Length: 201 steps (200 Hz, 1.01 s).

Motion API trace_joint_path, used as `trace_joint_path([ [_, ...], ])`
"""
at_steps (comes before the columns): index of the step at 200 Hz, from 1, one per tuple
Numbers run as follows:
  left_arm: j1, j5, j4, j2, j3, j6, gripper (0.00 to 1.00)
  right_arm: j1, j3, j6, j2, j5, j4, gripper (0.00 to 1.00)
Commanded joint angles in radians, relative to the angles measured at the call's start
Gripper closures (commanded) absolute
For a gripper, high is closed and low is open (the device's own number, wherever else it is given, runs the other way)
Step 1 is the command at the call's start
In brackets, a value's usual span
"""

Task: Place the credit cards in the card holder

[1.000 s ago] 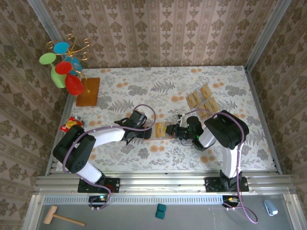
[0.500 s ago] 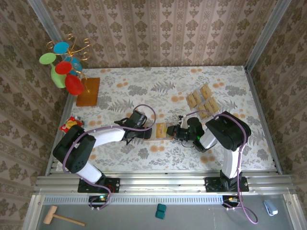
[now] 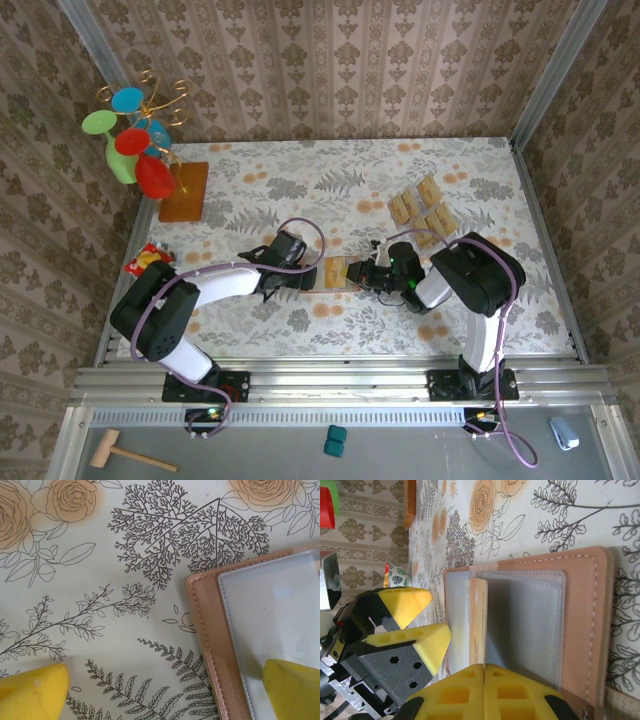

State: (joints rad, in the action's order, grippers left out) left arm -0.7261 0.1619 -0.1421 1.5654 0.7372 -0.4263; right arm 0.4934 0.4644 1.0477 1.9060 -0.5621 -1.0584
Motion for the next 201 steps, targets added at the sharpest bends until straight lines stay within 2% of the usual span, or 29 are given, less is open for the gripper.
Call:
trace_joint_path([
  [1, -0.006, 0.024, -0.051, -0.009, -0.021, -0.011, 0.0, 0.007, -0.002, -0.021, 0.038, 0.01, 0.151, 1.0],
  [158, -0.007, 0.023, -0.048, -0.011, -0.024, -0.01, 0.0, 0.017, 0.015, -0.011, 0.065, 0.003, 0.156, 1.0],
  [201, -0.007, 0.024, -0.053, -0.019, -0.025, -0.01, 0.0, 0.016, 0.008, -0.018, 0.057, 0.034, 0.157, 1.0],
])
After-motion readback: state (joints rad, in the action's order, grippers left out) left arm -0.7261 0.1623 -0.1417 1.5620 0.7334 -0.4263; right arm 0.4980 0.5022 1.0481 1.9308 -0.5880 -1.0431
